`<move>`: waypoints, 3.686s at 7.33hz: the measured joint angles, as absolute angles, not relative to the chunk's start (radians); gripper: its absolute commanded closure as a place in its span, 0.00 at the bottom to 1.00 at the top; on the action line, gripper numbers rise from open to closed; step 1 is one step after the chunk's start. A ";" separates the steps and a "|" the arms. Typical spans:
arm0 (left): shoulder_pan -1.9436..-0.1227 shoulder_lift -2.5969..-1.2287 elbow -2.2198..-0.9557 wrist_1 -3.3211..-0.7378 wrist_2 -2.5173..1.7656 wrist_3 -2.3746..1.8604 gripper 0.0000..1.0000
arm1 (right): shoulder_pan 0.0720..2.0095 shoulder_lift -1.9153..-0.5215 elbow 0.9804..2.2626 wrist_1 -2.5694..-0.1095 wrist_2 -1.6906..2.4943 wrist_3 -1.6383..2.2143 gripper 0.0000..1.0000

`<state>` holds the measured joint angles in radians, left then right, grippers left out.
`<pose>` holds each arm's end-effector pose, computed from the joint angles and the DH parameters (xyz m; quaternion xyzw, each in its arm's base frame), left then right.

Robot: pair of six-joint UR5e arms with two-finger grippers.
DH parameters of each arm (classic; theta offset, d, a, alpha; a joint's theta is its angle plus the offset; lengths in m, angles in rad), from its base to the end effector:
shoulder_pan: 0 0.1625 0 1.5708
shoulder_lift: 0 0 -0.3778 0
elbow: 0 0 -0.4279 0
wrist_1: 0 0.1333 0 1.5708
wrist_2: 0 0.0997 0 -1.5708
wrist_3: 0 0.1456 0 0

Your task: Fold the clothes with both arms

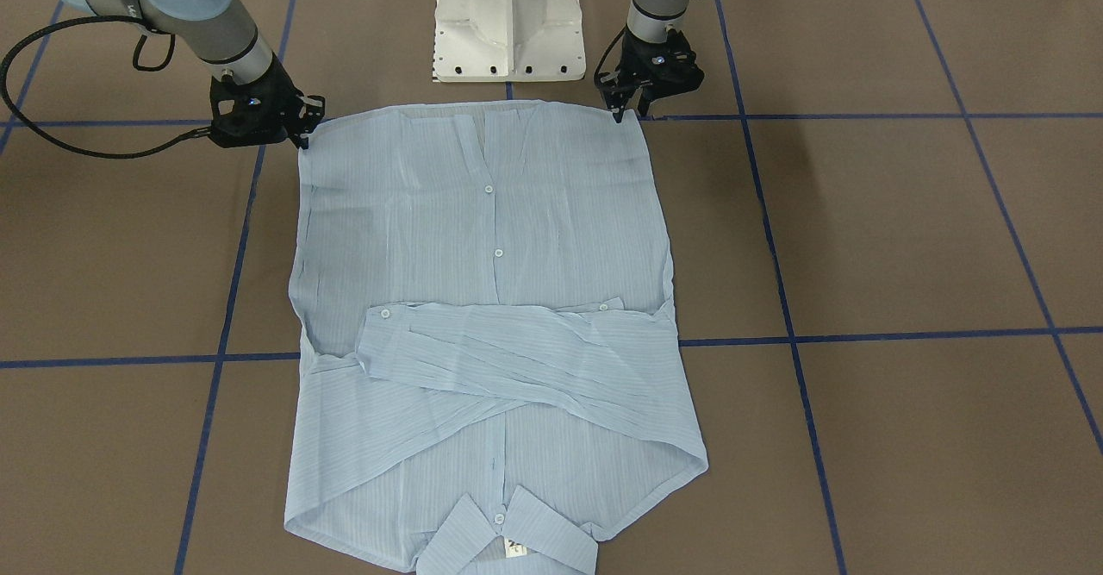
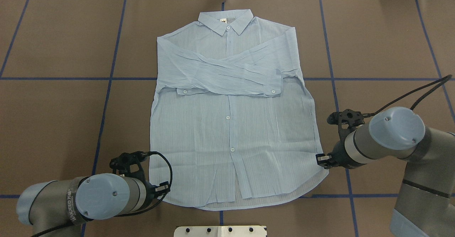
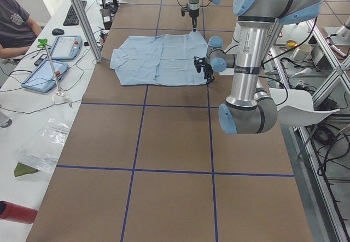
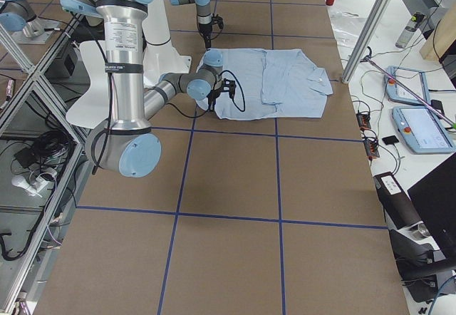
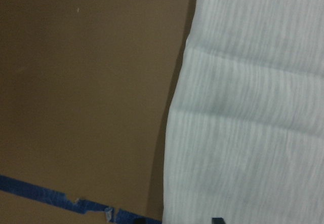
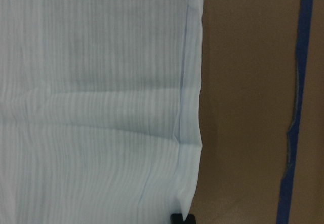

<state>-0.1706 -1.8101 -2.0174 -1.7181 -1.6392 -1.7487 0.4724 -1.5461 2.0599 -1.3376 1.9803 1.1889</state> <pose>0.5656 -0.2226 0.2824 -0.0327 0.4043 -0.1448 0.9025 -0.4518 -0.3155 0.3601 -0.0243 -0.4036 -0.0329 0.9140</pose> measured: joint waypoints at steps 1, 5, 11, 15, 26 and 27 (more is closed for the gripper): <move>-0.170 -1.810 -2.017 -1.718 -1.640 -1.749 0.65 | 0.472 -1.546 2.060 -1.338 1.980 1.189 1.00; -0.172 -1.810 -2.017 -1.718 -1.640 -1.749 0.78 | 0.476 -1.546 2.061 -1.338 1.980 1.189 1.00; -0.203 -1.809 -2.040 -1.717 -1.643 -1.743 1.00 | 0.520 -1.542 2.070 -1.338 2.022 1.190 1.00; -0.394 -1.834 -2.089 -1.711 -1.698 -1.582 1.00 | 0.607 -1.530 2.077 -1.337 2.103 1.185 1.00; -0.793 -1.983 -1.834 -1.868 -1.899 -1.272 1.00 | 0.974 -1.202 1.808 -1.337 2.316 1.172 1.00; -0.842 -2.015 -1.787 -1.885 -1.936 -1.244 1.00 | 0.997 -1.167 1.765 -1.336 2.316 1.172 1.00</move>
